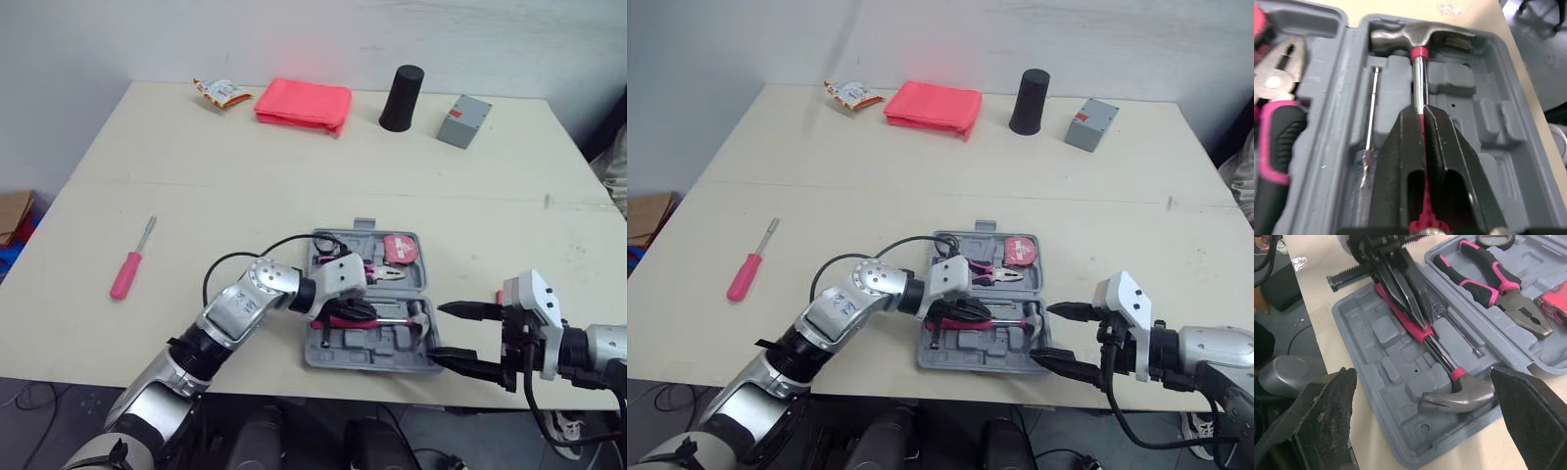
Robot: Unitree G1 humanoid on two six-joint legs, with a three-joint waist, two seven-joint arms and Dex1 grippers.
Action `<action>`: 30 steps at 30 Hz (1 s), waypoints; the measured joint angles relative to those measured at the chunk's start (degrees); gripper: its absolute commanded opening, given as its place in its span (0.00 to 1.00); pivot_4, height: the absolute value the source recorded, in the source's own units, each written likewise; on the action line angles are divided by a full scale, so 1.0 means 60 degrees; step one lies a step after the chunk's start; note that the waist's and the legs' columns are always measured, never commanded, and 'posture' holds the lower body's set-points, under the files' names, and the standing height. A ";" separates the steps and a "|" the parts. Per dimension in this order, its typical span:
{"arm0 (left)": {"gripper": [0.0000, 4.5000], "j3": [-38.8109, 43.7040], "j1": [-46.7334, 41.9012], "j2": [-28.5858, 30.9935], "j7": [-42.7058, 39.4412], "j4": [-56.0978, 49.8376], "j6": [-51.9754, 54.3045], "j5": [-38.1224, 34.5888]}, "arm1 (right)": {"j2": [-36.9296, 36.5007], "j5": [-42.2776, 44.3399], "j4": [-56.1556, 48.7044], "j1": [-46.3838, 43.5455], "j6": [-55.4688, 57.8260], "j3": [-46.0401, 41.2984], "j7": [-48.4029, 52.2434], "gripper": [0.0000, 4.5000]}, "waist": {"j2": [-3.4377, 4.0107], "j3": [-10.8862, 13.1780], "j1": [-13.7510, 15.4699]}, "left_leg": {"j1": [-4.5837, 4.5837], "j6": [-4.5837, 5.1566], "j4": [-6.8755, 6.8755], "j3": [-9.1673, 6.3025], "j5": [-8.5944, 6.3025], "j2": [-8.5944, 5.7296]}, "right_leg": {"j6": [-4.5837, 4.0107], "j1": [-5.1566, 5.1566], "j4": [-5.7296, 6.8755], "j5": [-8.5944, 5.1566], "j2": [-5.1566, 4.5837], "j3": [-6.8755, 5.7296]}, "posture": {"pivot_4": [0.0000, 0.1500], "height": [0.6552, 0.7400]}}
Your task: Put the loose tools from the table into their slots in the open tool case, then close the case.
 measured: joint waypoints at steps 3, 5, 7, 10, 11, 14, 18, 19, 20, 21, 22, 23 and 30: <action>0.00 -0.0217 -0.0055 -0.0120 0.0007 0.0038 -0.0035 0.0283 | -0.0001 0.0001 0.0001 -0.0058 0.0000 0.0000 -0.0035 1.00 | 0.0001 -0.0001 -0.0001 | 0.0007 0.0000 0.0001 -0.0002 0.0000 0.0000 | 0.0000 0.0007 0.0001 0.0000 0.0000 -0.0002 | 1.00 0.95; 0.00 -0.0381 -0.0109 -0.0087 -0.0010 -0.0060 0.0062 0.0461 | -0.0003 0.0000 0.0002 -0.0073 -0.0007 0.0000 -0.0035 1.00 | 0.0001 -0.0001 -0.0002 | 0.0024 0.0000 -0.0002 -0.0002 -0.0001 0.0000 | 0.0000 0.0025 -0.0001 0.0000 0.0000 -0.0001 | 1.00 0.95; 0.00 -0.0641 -0.0237 0.0035 -0.0010 -0.0237 0.0138 0.0757 | -0.0003 -0.0006 0.0007 -0.0072 -0.0008 0.0000 -0.0035 1.00 | 0.0002 -0.0002 -0.0004 | 0.0043 -0.0002 -0.0010 -0.0002 -0.0004 0.0002 | -0.0001 0.0046 -0.0010 0.0000 0.0001 -0.0001 | 1.00 0.95; 0.00 -0.1009 -0.0426 0.0009 0.0024 -0.0274 0.0409 0.1092 | -0.0003 -0.0089 0.0015 -0.0075 -0.0007 0.0000 -0.0054 1.00 | 0.0012 -0.0031 -0.0004 | 0.0133 0.0036 -0.0024 -0.0012 -0.0053 0.0007 | -0.0005 0.0160 -0.0058 -0.0003 0.0001 -0.0011 | 1.00 0.95; 0.00 -0.1034 -0.0432 -0.0062 0.0102 -0.0272 0.0605 0.1120 | -0.0003 -0.0089 0.0014 -0.0075 -0.0004 0.0000 -0.0069 1.00 | 0.0012 -0.0069 -0.0004 | 0.0142 0.0042 -0.0021 -0.0019 -0.0074 0.0010 | -0.0008 0.0178 -0.0068 -0.0005 0.0001 -0.0013 | 1.00 0.95; 0.00 -0.1045 -0.0413 -0.0285 0.0277 -0.0222 0.1108 0.1213 | -0.0003 -0.0084 -0.0001 -0.0077 0.0004 -0.0008 -0.0126 1.00 | 0.0019 -0.0110 0.0005 | 0.0140 0.0022 -0.0015 -0.0035 -0.0099 0.0011 | -0.0007 0.0190 -0.0094 -0.0002 -0.0008 -0.0013 | 1.00 0.95; 0.00 -0.1002 -0.0550 -0.0423 0.0301 -0.0215 0.1469 0.1212 | -0.0003 -0.0084 -0.0008 -0.0064 0.0021 -0.0008 -0.0162 1.00 | 0.0035 -0.0122 0.0001 | 0.0127 0.0040 -0.0015 -0.0040 -0.0093 0.0010 | -0.0012 0.0191 -0.0120 0.0006 -0.0010 -0.0015 | 1.00 0.95; 0.00 -0.0994 -0.0578 -0.0438 0.0298 -0.0211 0.1496 0.1212 | -0.0003 -0.0083 -0.0008 -0.0067 0.0024 -0.0008 -0.0171 1.00 | 0.0035 -0.0122 0.0000 | 0.0126 0.0052 -0.0015 -0.0040 -0.0086 0.0010 | -0.0011 0.0191 -0.0122 0.0007 -0.0010 -0.0017 | 1.00 0.95; 0.00 -0.0988 -0.0595 -0.0448 0.0286 -0.0193 0.1495 0.1212 | -0.0003 -0.0082 -0.0009 -0.0076 0.0025 -0.0008 -0.0184 1.00 | 0.0035 -0.0122 -0.0001 | 0.0125 0.0055 -0.0015 -0.0040 -0.0084 0.0010 | -0.0011 0.0190 -0.0123 0.0007 -0.0010 -0.0019 | 1.00 0.95; 0.00 -0.0935 -0.0608 -0.0488 0.0281 -0.0170 0.1493 0.1189 | -0.0003 -0.0083 -0.0009 -0.0080 0.0025 -0.0008 -0.0193 1.00 | 0.0036 -0.0121 -0.0001 | 0.0125 0.0054 -0.0015 -0.0040 -0.0085 0.0010 | -0.0012 0.0190 -0.0123 0.0006 -0.0010 -0.0020 | 1.00 0.95; 0.00 -0.0714 -0.0610 -0.0641 0.0282 0.0026 0.1492 0.1084 | -0.0003 -0.0084 -0.0008 -0.0097 0.0024 -0.0008 -0.0203 1.00 | 0.0042 -0.0118 0.0003 | 0.0119 0.0054 -0.0013 -0.0041 -0.0085 0.0010 | -0.0012 0.0189 -0.0125 0.0007 -0.0012 -0.0022 | 1.00 0.95; 0.00 -0.0471 -0.0604 -0.0875 0.0281 0.0233 0.1509 0.0912 | -0.0003 -0.0086 -0.0006 -0.0134 0.0021 -0.0008 -0.0213 1.00 | 0.0053 -0.0108 0.0003 | 0.0102 0.0055 -0.0006 -0.0042 -0.0085 0.0010 | -0.0016 0.0175 -0.0125 0.0010 -0.0014 -0.0023 | 1.00 0.95; 0.38 0.1985 -0.1715 -0.0155 -0.0508 0.0060 0.1459 -0.0574 | -0.0211 -0.0084 0.0251 -0.0135 -0.0003 -0.0514 0.0010 1.00 | 0.0098 -0.0054 -0.0064 | 0.0044 0.0006 -0.0018 -0.0025 -0.0036 0.0007 | -0.0004 0.0109 -0.0123 0.0017 -0.0001 -0.0047 | 1.00 0.95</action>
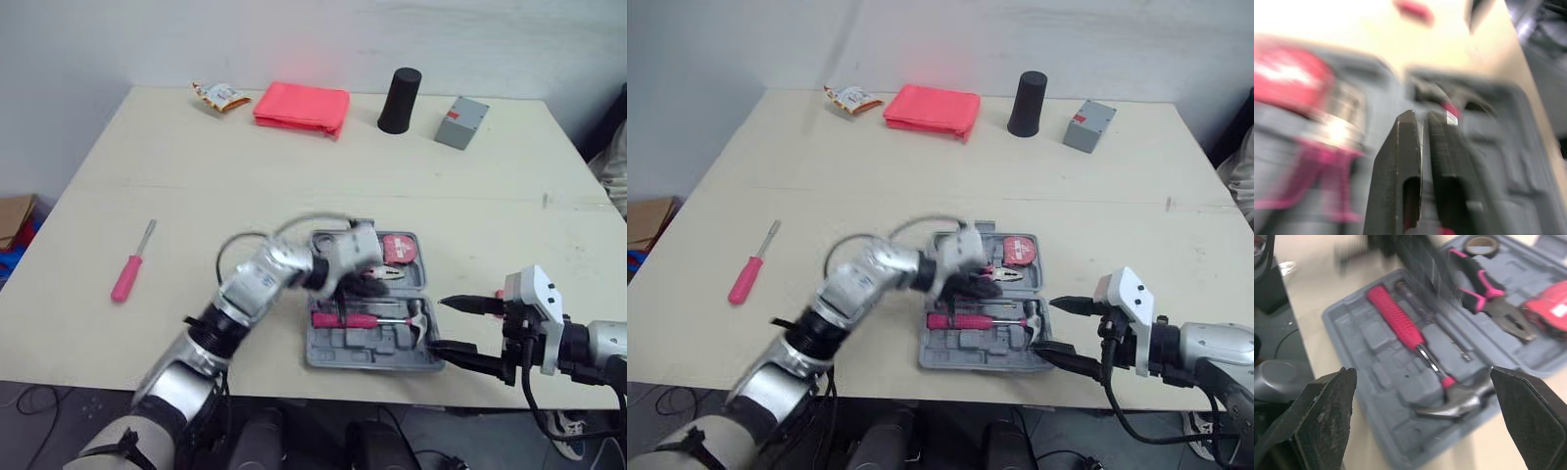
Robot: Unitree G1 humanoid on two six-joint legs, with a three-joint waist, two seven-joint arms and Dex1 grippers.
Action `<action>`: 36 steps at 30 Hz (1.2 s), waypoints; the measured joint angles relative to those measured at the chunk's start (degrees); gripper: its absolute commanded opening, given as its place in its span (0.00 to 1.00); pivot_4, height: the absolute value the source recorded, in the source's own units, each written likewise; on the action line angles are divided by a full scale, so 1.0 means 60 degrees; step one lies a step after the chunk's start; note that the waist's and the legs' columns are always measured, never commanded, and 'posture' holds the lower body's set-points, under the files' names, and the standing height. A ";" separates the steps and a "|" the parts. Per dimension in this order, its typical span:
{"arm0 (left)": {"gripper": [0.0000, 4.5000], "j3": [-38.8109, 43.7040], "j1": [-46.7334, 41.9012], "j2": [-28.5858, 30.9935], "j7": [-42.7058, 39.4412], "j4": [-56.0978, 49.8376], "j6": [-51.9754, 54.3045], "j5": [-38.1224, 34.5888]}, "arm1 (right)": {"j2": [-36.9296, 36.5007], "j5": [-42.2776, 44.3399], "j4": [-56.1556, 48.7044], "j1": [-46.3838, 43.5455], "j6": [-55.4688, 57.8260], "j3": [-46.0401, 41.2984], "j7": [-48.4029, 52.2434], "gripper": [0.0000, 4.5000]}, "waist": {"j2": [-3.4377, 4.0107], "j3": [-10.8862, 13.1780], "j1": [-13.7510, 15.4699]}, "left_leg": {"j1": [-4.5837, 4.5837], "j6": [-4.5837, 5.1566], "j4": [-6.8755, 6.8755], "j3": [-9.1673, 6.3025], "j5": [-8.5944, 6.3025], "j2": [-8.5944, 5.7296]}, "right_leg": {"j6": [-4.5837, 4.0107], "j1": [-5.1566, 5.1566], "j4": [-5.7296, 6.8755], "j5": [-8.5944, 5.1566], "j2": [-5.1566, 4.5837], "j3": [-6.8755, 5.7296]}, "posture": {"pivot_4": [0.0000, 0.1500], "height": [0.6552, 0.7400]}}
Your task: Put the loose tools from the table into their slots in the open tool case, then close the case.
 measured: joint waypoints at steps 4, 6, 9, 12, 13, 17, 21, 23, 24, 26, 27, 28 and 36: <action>0.79 0.1102 0.0838 0.2318 -0.1231 -0.0761 0.0320 -0.0799 | -0.0582 -0.0241 0.1023 0.0304 -0.0039 -0.1131 0.0664 1.00 | 0.0006 0.0006 -0.0072 | 0.0026 -0.0017 -0.0046 0.0012 0.0010 0.0000 | -0.0015 0.0001 0.0001 -0.0014 0.0019 -0.0018 | 1.00 0.95; 0.98 0.1627 0.1622 0.3232 -0.1521 -0.1200 0.0489 -0.1117 | -0.0798 -0.0344 0.1294 0.0466 -0.0123 -0.1459 0.1049 1.00 | 0.0009 0.0011 -0.0040 | 0.0025 -0.0016 -0.0055 0.0013 0.0009 0.0000 | -0.0012 0.0001 0.0003 -0.0017 0.0019 -0.0020 | 1.00 0.95; 0.99 0.3711 0.3797 0.4981 -0.1761 -0.2083 0.1233 -0.1918 | -0.1007 -0.0725 0.1966 0.1055 -0.0330 -0.2265 0.1679 1.00 | -0.0015 0.0043 -0.0103 | 0.0026 -0.0012 -0.0068 0.0004 0.0007 0.0002 | -0.0013 0.0007 0.0001 -0.0018 0.0015 -0.0010 | 1.00 0.95; 0.99 0.6310 0.6043 0.5431 -0.1598 -0.3107 0.1904 -0.2521 | -0.1049 -0.1041 0.2660 0.1326 -0.0589 -0.2777 0.2080 1.00 | -0.0014 0.0064 -0.0136 | 0.0037 0.0004 -0.0069 0.0005 -0.0025 -0.0005 | -0.0012 0.0026 -0.0043 -0.0018 -0.0013 0.0000 | 1.00 0.95; 0.99 0.7389 0.7063 0.5361 -0.1506 -0.3501 0.2112 -0.2672 | -0.1068 -0.1188 0.2974 0.1453 -0.0723 -0.2955 0.2211 1.00 | -0.0013 0.0066 -0.0140 | 0.0041 0.0000 -0.0070 0.0004 -0.0037 -0.0004 | -0.0014 0.0026 -0.0059 -0.0019 -0.0018 0.0008 | 1.00 0.95; 0.99 1.0456 0.9733 0.4436 -0.0984 -0.3815 0.2593 -0.2878 | -0.1122 -0.1652 0.4235 0.1566 -0.1081 -0.3347 0.2527 1.00 | -0.0016 0.0071 -0.0157 | 0.0055 -0.0019 -0.0075 -0.0008 -0.0099 0.0007 | -0.0050 0.0035 -0.0078 -0.0035 -0.0019 0.0008 | 1.00 0.95; 0.99 1.2564 1.1555 0.3748 -0.0633 -0.2526 0.1715 -0.2623 | -0.1182 -0.1979 0.5724 0.1276 -0.1365 -0.3469 0.2574 1.00 | -0.0004 0.0065 -0.0217 | 0.0066 -0.0025 -0.0106 0.0007 -0.0102 0.0010 | -0.0198 0.0021 -0.0093 -0.0113 -0.0020 0.0019 | 1.00 0.95; 0.99 1.2880 1.1913 0.3670 -0.0228 -0.1690 0.0999 -0.2224 | -0.1334 -0.2307 0.6585 0.0976 -0.1749 -0.3246 0.2588 1.00 | 0.0008 0.0065 -0.0211 | 0.0065 -0.0026 -0.0118 0.0020 -0.0102 0.0010 | -0.0202 -0.0005 -0.0093 -0.0113 -0.0025 0.0032 | 1.00 0.95; 0.99 1.3049 1.2075 0.3577 -0.0097 -0.1551 0.0816 -0.2173 | -0.1412 -0.2397 0.6945 0.0735 -0.1892 -0.3140 0.2597 1.00 | 0.0009 0.0065 -0.0226 | 0.0059 -0.0025 -0.0124 0.0032 -0.0103 0.0009 | -0.0203 -0.0017 -0.0093 -0.0112 -0.0029 0.0046 | 1.00 0.95; 0.99 1.3289 1.2318 0.3486 0.0133 -0.1487 0.0490 -0.2143 | -0.1543 -0.2503 0.7456 0.0232 -0.2119 -0.3014 0.2619 1.00 | 0.0008 0.0065 -0.0234 | 0.0051 -0.0022 -0.0136 0.0048 -0.0107 0.0007 | -0.0202 -0.0041 -0.0095 -0.0111 -0.0035 0.0060 | 1.00 0.95; 0.99 1.3350 1.2437 0.3487 0.0231 -0.1494 0.0323 -0.2107 | -0.1589 -0.2523 0.7571 -0.0024 -0.2197 -0.2887 0.2629 1.00 | 0.0007 0.0064 -0.0248 | 0.0050 -0.0024 -0.0145 0.0054 -0.0109 0.0007 | -0.0202 -0.0085 -0.0094 -0.0111 -0.0035 0.0067 | 1.00 0.95; 0.99 1.3391 1.2527 0.3488 0.0346 -0.1497 0.0174 -0.2091 | -0.1594 -0.2524 0.7625 -0.0237 -0.2292 -0.2797 0.2638 1.00 | 0.0006 0.0064 -0.0258 | 0.0047 -0.0025 -0.0155 0.0065 -0.0109 0.0008 | -0.0201 -0.0093 -0.0093 -0.0111 -0.0035 0.0073 | 1.00 0.95; 0.99 1.1925 1.2176 0.3633 0.0813 -0.3629 -0.0238 -0.2412 | -0.0891 -0.1720 0.5711 -0.1255 -0.1465 -0.1704 0.2345 1.00 | 0.0022 0.0064 -0.0228 | 0.0034 -0.0051 -0.0152 0.0081 -0.0111 0.0016 | -0.0074 -0.0103 -0.0009 -0.0044 -0.0022 0.0073 | 1.00 0.95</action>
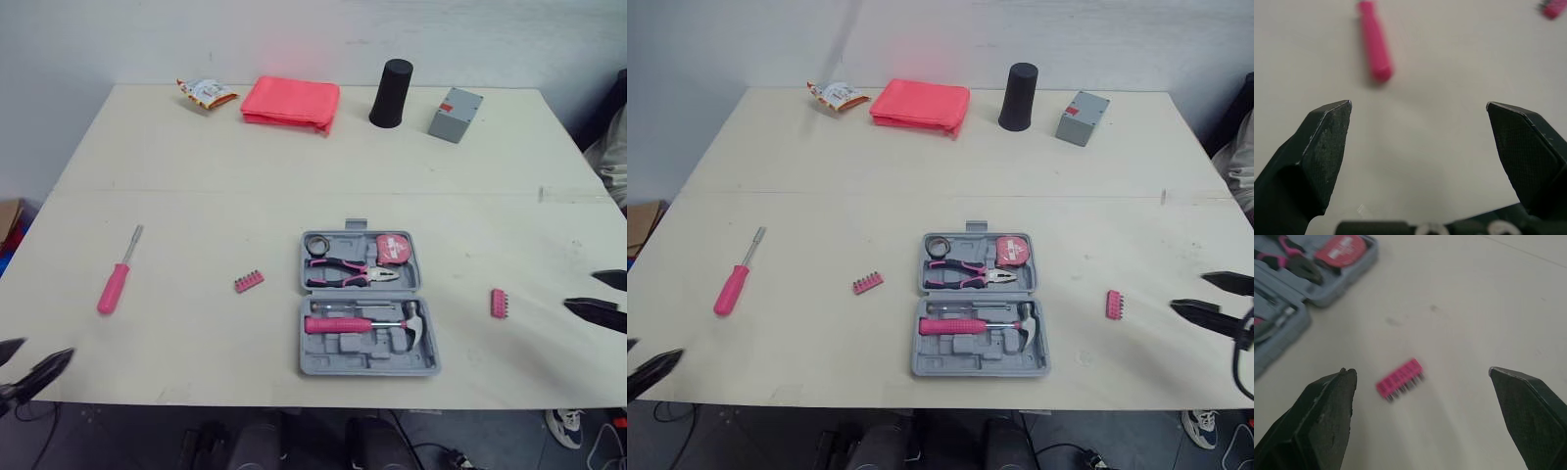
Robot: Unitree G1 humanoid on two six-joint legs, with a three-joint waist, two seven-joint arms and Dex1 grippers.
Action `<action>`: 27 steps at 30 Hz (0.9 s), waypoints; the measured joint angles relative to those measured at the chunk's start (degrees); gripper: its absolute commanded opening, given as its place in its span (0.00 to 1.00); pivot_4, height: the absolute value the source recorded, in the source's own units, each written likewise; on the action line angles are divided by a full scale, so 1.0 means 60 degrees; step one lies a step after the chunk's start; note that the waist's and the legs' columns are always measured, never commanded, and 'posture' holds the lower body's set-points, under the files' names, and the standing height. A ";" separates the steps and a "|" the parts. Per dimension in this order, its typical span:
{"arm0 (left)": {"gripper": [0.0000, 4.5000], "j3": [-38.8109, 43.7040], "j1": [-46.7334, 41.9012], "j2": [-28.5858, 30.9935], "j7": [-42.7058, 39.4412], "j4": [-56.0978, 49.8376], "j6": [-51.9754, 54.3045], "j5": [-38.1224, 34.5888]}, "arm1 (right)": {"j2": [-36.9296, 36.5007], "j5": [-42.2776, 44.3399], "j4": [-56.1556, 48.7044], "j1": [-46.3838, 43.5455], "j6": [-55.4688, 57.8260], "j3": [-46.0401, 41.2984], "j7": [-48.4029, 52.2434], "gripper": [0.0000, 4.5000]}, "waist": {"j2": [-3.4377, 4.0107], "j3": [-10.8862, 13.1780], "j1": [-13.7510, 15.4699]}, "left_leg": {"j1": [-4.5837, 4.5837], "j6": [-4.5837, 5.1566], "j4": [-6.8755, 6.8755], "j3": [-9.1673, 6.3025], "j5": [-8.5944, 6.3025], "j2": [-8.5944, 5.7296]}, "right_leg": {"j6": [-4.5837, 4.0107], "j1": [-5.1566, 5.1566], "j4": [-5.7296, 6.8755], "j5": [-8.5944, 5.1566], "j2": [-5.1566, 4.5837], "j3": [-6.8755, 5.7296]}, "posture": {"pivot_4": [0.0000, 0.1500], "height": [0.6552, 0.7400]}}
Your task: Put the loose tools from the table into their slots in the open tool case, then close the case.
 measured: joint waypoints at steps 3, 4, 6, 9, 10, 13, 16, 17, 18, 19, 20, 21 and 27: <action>0.99 -0.1183 -0.0836 0.0413 0.0150 -0.0133 -0.0168 0.0032 | 0.0603 0.0916 -0.1756 -0.0404 0.0751 0.0555 -0.0407 1.00 | 0.0003 -0.0001 -0.0001 | 0.0005 -0.0017 0.0003 0.0001 0.0024 0.0007 | 0.0002 -0.0001 0.0027 0.0001 0.0013 -0.0002 | 1.00 0.95; 0.99 -0.1612 -0.1108 0.0462 0.0177 -0.0107 -0.0266 0.0069 | 0.0792 0.1208 -0.2349 -0.0528 0.0996 0.0822 -0.0572 1.00 | 0.0006 0.0000 -0.0018 | 0.0006 -0.0021 0.0002 0.0003 0.0030 0.0008 | 0.0004 -0.0003 0.0031 0.0002 0.0014 -0.0001 | 1.00 0.95; 0.99 -0.2773 -0.1678 0.0604 0.0103 -0.0023 -0.0654 0.0278 | 0.1208 0.1869 -0.3648 -0.0986 0.1421 0.1530 -0.0983 1.00 | 0.0010 0.0003 -0.0046 | 0.0009 -0.0027 0.0005 0.0011 0.0038 0.0010 | 0.0004 -0.0014 0.0060 0.0002 0.0017 0.0005 | 1.00 0.95; 0.99 -0.4254 -0.2543 0.0896 -0.0116 0.0607 -0.1334 0.0697 | 0.1499 0.2470 -0.4936 -0.1806 0.1775 0.2441 -0.1493 1.00 | 0.0009 0.0003 -0.0022 | 0.0018 -0.0034 0.0005 0.0012 0.0046 0.0010 | 0.0001 -0.0020 0.0085 0.0001 0.0017 0.0005 | 1.00 0.95; 0.99 -0.4729 -0.3035 0.0935 -0.0155 0.0972 -0.1532 0.0854 | 0.1716 0.2588 -0.5290 -0.2181 0.1830 0.2818 -0.1655 1.00 | 0.0006 0.0005 -0.0012 | 0.0013 -0.0037 0.0007 0.0011 0.0053 0.0013 | -0.0001 -0.0029 0.0088 -0.0001 0.0020 0.0002 | 1.00 0.95; 0.99 -0.5970 -0.4242 0.0842 -0.0311 0.1842 -0.1987 0.1168 | 0.2223 0.2695 -0.5787 -0.3055 0.1969 0.3904 -0.2115 1.00 | 0.0004 0.0005 -0.0001 | 0.0012 -0.0033 0.0012 0.0010 0.0061 0.0009 | -0.0001 -0.0032 0.0106 0.0000 0.0017 0.0003 | 1.00 0.95; 0.99 -0.6900 -0.5078 0.0498 -0.0312 0.2752 -0.2493 0.1535 | 0.2511 0.2763 -0.5895 -0.3636 0.2110 0.4467 -0.2523 1.00 | 0.0003 0.0005 -0.0004 | 0.0006 0.0013 0.0016 0.0010 0.0088 0.0004 | 0.0002 -0.0038 0.0114 0.0001 0.0013 0.0003 | 1.00 0.95; 0.99 -0.7113 -0.5266 0.0376 -0.0300 0.3045 -0.2689 0.1666 | 0.2524 0.2761 -0.5896 -0.3684 0.2118 0.4516 -0.2609 1.00 | 0.0002 0.0005 -0.0003 | 0.0005 0.0018 0.0016 0.0009 0.0091 0.0004 | 0.0002 -0.0038 0.0116 0.0001 0.0013 0.0000 | 1.00 0.95; 0.99 -0.7273 -0.5373 0.0301 -0.0289 0.3288 -0.2884 0.1796 | 0.2532 0.2760 -0.5896 -0.3717 0.2121 0.4548 -0.2664 1.00 | -0.0001 0.0004 -0.0003 | 0.0003 0.0008 0.0017 0.0010 0.0096 0.0004 | 0.0002 -0.0039 0.0115 0.0001 0.0014 -0.0002 | 1.00 0.95; 0.99 -0.7480 -0.5534 0.0233 -0.0284 0.3609 -0.3160 0.1941 | 0.2532 0.2752 -0.5890 -0.3730 0.2121 0.4562 -0.2720 1.00 | -0.0002 0.0004 -0.0002 | 0.0004 -0.0008 0.0017 0.0010 0.0104 0.0003 | 0.0002 -0.0040 0.0118 0.0001 0.0014 -0.0005 | 1.00 0.95; 0.99 -0.7531 -0.5662 0.0150 -0.0283 0.3747 -0.3345 0.2027 | 0.2531 0.2750 -0.5885 -0.3727 0.2121 0.4561 -0.2756 1.00 | -0.0002 0.0004 0.0000 | 0.0003 -0.0008 0.0017 0.0011 0.0104 0.0002 | 0.0002 -0.0039 0.0120 0.0001 0.0014 -0.0008 | 1.00 0.95; 0.99 -0.7617 -0.5767 0.0083 -0.0268 0.3858 -0.3502 0.2111 | 0.2530 0.2749 -0.5885 -0.3725 0.2120 0.4558 -0.2794 1.00 | -0.0002 0.0004 0.0002 | 0.0004 -0.0007 0.0018 0.0012 0.0104 0.0001 | 0.0002 -0.0038 0.0121 0.0001 0.0014 -0.0011 | 1.00 0.95; 0.99 -0.8007 -0.6314 -0.0496 -0.0073 0.4454 -0.3992 0.2251 | 0.2487 0.2744 -0.5880 -0.3560 0.2112 0.4519 -0.2953 1.00 | -0.0009 0.0005 0.0005 | 0.0006 0.0041 0.0040 0.0012 0.0101 -0.0002 | 0.0010 -0.0033 0.0150 0.0005 0.0014 -0.0016 | 1.00 0.95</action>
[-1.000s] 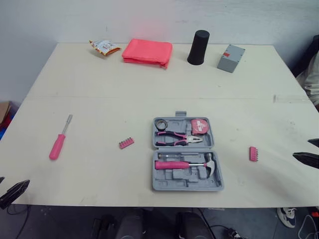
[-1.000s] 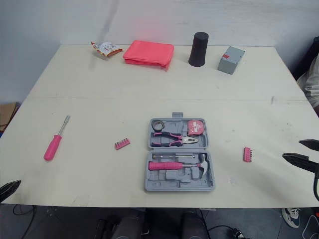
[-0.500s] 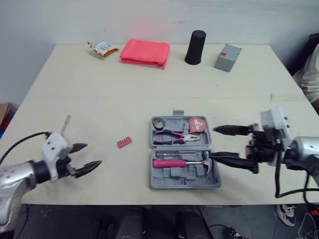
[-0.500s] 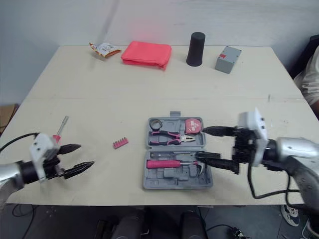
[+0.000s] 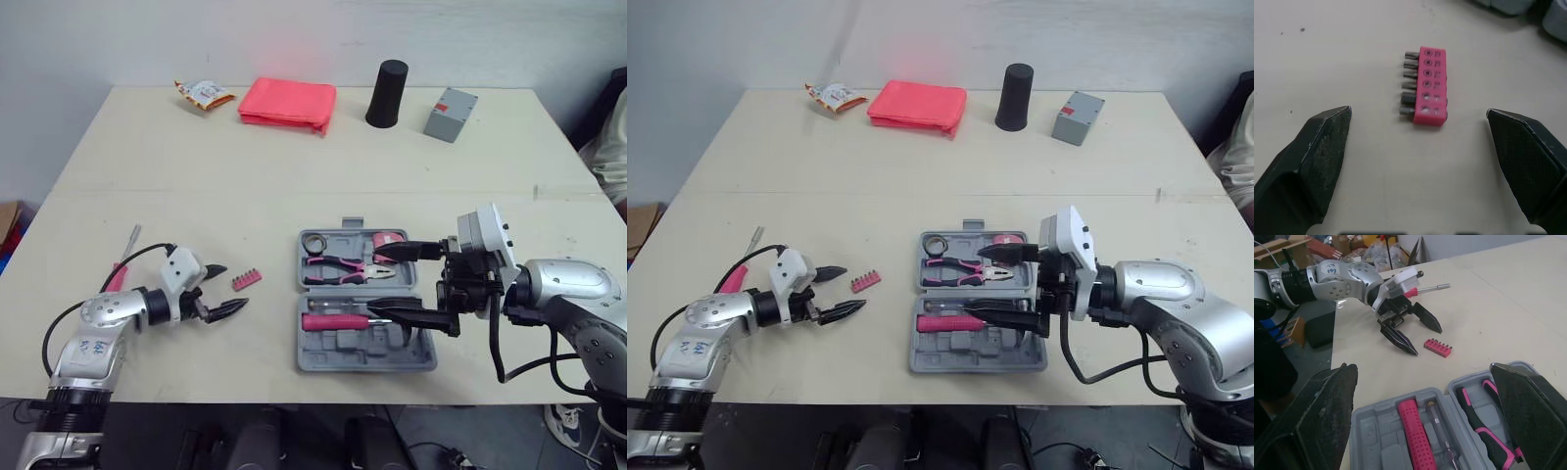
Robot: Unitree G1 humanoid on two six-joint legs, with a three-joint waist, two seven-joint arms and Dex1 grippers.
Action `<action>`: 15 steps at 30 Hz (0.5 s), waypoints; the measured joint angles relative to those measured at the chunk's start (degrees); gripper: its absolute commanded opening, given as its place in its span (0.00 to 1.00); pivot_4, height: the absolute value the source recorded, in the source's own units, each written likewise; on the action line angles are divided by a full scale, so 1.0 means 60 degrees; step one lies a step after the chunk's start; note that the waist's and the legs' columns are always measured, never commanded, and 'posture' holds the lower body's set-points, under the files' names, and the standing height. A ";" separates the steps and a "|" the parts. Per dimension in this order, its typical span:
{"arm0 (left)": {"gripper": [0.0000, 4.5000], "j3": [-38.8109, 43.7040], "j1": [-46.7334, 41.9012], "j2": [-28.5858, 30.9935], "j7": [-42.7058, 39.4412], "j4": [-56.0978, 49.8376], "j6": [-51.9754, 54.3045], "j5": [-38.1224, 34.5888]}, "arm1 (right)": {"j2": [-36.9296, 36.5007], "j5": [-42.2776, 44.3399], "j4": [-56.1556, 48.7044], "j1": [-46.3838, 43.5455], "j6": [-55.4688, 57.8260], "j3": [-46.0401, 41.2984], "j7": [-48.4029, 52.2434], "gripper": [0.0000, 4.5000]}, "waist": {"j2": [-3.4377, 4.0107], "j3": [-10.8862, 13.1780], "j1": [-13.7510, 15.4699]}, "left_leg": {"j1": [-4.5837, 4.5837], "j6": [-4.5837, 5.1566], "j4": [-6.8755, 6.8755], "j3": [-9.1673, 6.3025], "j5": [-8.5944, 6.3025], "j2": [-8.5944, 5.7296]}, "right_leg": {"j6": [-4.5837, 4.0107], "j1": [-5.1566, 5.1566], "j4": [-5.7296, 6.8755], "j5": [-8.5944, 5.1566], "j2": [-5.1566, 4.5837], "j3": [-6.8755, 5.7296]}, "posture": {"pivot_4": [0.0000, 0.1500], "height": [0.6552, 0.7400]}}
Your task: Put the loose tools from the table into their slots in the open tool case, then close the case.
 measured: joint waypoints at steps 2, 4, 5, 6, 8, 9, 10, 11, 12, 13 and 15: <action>0.99 -0.0146 -0.0074 -0.0111 0.0079 0.0000 0.0007 0.0057 | 0.0001 0.0008 0.0020 -0.0007 0.0002 -0.0027 -0.0132 1.00 | 0.0000 0.0000 -0.0003 | 0.0006 0.0005 0.0001 -0.0001 0.0014 0.0000 | 0.0002 0.0002 0.0008 0.0001 -0.0001 0.0002 | 1.00 0.95; 0.99 -0.0231 -0.0101 -0.0130 0.0136 -0.0004 0.0033 0.0101 | 0.0002 0.0015 0.0073 -0.0024 0.0002 -0.0065 -0.0254 1.00 | -0.0001 0.0000 -0.0007 | 0.0015 -0.0004 0.0000 -0.0003 0.0028 0.0005 | 0.0003 0.0004 0.0016 0.0002 0.0000 0.0003 | 1.00 0.95; 0.99 -0.0230 -0.0101 -0.0129 0.0145 -0.0004 0.0053 0.0100 | 0.0001 0.0015 0.0087 -0.0023 0.0002 -0.0072 -0.0275 1.00 | -0.0001 0.0000 -0.0010 | 0.0015 -0.0006 0.0000 -0.0005 0.0030 0.0007 | 0.0003 0.0004 0.0019 0.0001 0.0001 0.0002 | 1.00 0.95; 0.99 -0.0225 -0.0100 -0.0129 0.0154 -0.0011 0.0089 0.0081 | 0.0001 0.0014 0.0085 -0.0018 0.0001 -0.0072 -0.0281 1.00 | 0.0000 -0.0001 -0.0010 | 0.0016 -0.0007 -0.0001 -0.0008 0.0032 0.0009 | 0.0003 0.0003 0.0021 0.0001 0.0002 0.0001 | 1.00 0.95; 0.99 -0.0207 -0.0058 -0.0109 0.0149 -0.0051 0.0129 0.0007 | -0.0001 0.0014 0.0085 0.0013 -0.0001 -0.0071 -0.0281 1.00 | 0.0000 -0.0001 -0.0012 | 0.0015 -0.0009 -0.0003 -0.0009 0.0033 0.0010 | 0.0003 0.0002 0.0020 0.0001 0.0002 0.0001 | 1.00 0.95; 0.99 -0.0200 -0.0002 -0.0073 0.0133 -0.0101 0.0125 -0.0019 | -0.0001 0.0014 0.0084 0.0028 -0.0002 -0.0071 -0.0281 1.00 | 0.0000 -0.0001 -0.0018 | 0.0014 -0.0009 -0.0004 -0.0009 0.0032 0.0010 | 0.0003 0.0001 0.0017 0.0001 0.0002 0.0002 | 1.00 0.95; 0.99 -0.0188 0.0066 -0.0028 0.0105 -0.0130 0.0114 -0.0055 | -0.0006 0.0014 0.0084 0.0060 -0.0004 -0.0072 -0.0280 1.00 | 0.0000 -0.0001 -0.0024 | 0.0014 -0.0008 -0.0005 -0.0009 0.0030 0.0010 | 0.0003 0.0002 0.0016 0.0001 0.0002 0.0003 | 1.00 0.95; 0.88 -0.0169 0.0110 -0.0001 0.0086 -0.0147 0.0106 -0.0065 | -0.0006 0.0013 0.0084 0.0079 -0.0004 -0.0072 -0.0281 1.00 | 0.0000 -0.0001 -0.0023 | 0.0014 -0.0008 -0.0005 -0.0008 0.0029 0.0010 | 0.0003 0.0002 0.0014 0.0001 0.0002 0.0003 | 1.00 0.95; 0.83 -0.0138 0.0141 0.0040 0.0081 -0.0136 0.0099 -0.0067 | -0.0006 0.0011 0.0085 0.0080 -0.0005 -0.0071 -0.0280 1.00 | 0.0000 -0.0001 -0.0023 | 0.0014 -0.0008 -0.0005 -0.0008 0.0029 0.0009 | 0.0002 0.0001 0.0014 0.0001 0.0001 0.0003 | 1.00 0.95; 0.72 -0.0116 0.0159 0.0102 0.0085 -0.0109 0.0092 -0.0064 | -0.0005 0.0009 0.0085 0.0080 -0.0007 -0.0071 -0.0279 1.00 | 0.0000 -0.0001 -0.0023 | 0.0014 -0.0007 -0.0005 -0.0008 0.0029 0.0009 | 0.0003 0.0002 0.0015 0.0001 0.0002 0.0003 | 1.00 0.95; 0.63 -0.0063 0.0188 0.0184 0.0103 -0.0077 0.0097 -0.0057 | -0.0006 0.0007 0.0086 0.0080 -0.0008 -0.0071 -0.0278 1.00 | 0.0000 -0.0001 -0.0020 | 0.0014 -0.0007 -0.0005 -0.0008 0.0029 0.0009 | 0.0003 0.0002 0.0015 0.0001 0.0001 0.0003 | 1.00 0.95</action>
